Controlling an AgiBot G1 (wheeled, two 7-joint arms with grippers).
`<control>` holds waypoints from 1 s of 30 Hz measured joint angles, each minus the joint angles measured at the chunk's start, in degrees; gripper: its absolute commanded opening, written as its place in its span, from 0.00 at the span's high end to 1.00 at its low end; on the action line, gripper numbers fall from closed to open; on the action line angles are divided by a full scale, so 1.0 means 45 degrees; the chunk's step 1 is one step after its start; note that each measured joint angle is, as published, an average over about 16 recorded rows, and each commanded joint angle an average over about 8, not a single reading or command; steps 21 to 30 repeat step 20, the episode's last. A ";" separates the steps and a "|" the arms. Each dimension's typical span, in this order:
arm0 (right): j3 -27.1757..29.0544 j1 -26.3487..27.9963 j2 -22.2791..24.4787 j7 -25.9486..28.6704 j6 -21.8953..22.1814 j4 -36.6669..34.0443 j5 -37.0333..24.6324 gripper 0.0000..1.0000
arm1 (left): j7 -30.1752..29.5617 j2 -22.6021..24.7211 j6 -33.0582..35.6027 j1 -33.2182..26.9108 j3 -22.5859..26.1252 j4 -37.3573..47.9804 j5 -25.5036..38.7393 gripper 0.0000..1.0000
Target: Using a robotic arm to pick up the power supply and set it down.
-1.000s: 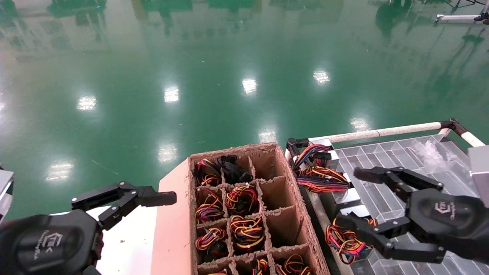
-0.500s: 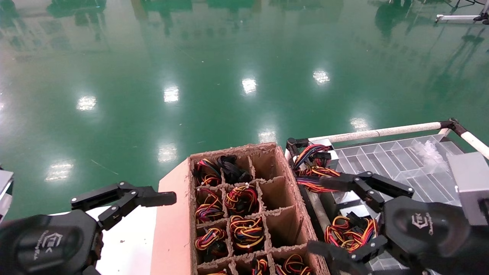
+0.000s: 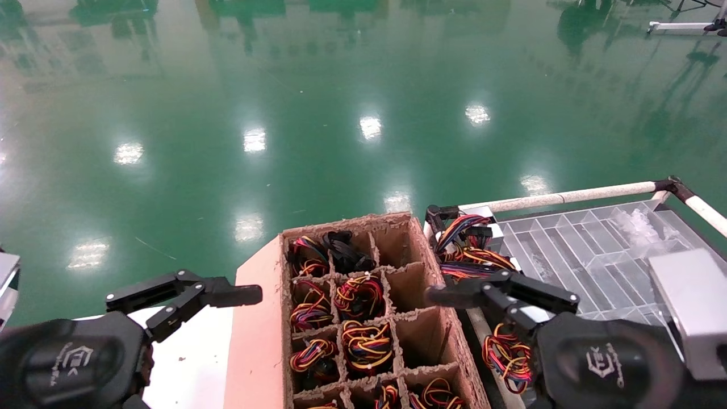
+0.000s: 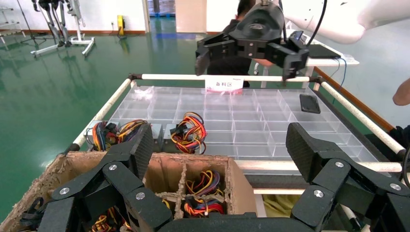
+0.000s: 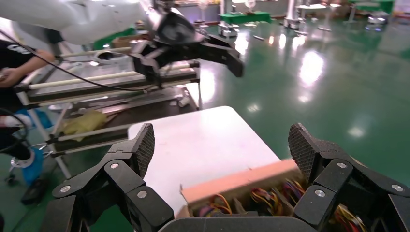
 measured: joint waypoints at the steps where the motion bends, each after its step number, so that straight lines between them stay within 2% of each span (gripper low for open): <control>1: -0.0026 0.0039 -0.0035 -0.0012 -0.0049 0.0013 0.0016 0.00 | 0.0000 0.0000 0.0000 0.0000 0.0000 0.0000 0.0000 0.00; 30: -0.0107 0.0144 -0.0127 -0.0048 -0.0184 0.0048 0.0087 0.00 | 0.0001 -0.0002 -0.0003 0.0001 0.0001 0.0002 -0.0004 0.00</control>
